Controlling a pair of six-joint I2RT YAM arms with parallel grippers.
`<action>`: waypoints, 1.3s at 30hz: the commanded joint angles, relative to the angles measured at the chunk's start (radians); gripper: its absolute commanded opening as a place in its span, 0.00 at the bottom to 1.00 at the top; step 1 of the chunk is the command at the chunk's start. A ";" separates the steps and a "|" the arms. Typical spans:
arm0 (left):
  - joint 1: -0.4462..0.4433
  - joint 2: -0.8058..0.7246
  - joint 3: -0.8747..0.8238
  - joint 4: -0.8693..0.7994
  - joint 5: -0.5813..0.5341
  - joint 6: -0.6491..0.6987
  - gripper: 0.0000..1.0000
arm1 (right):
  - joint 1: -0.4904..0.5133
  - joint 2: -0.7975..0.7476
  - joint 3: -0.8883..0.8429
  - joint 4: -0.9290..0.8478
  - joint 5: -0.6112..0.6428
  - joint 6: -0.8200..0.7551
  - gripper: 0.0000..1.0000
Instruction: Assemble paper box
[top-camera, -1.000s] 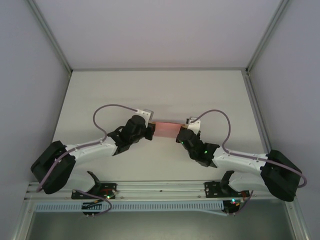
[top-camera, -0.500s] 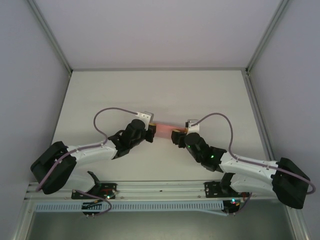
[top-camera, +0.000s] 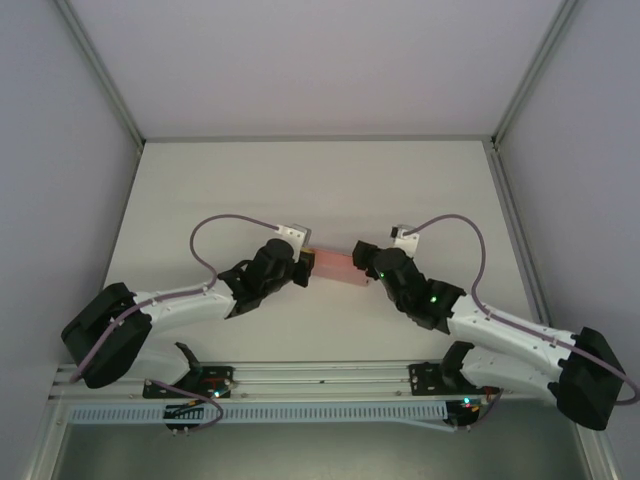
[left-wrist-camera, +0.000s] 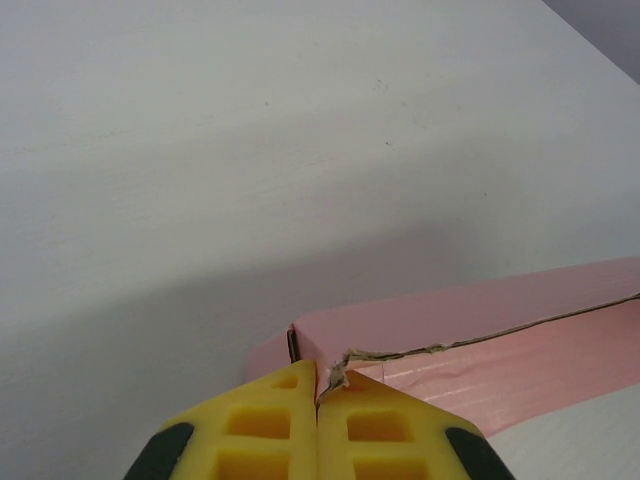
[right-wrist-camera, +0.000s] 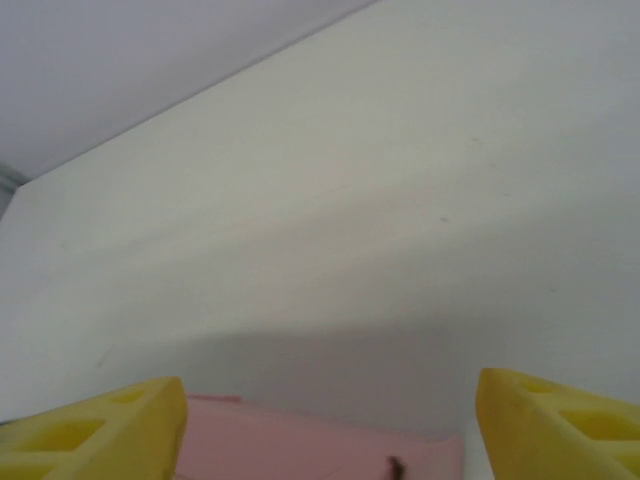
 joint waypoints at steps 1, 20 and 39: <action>-0.025 0.043 -0.028 -0.187 0.033 0.019 0.00 | -0.060 0.028 -0.007 -0.069 -0.089 0.103 0.71; -0.060 -0.140 0.068 -0.373 0.052 0.048 0.57 | -0.062 0.119 -0.127 -0.004 -0.216 0.193 0.58; 0.229 0.009 0.241 -0.418 0.419 -0.143 0.99 | -0.065 0.165 -0.134 -0.004 -0.199 0.216 0.57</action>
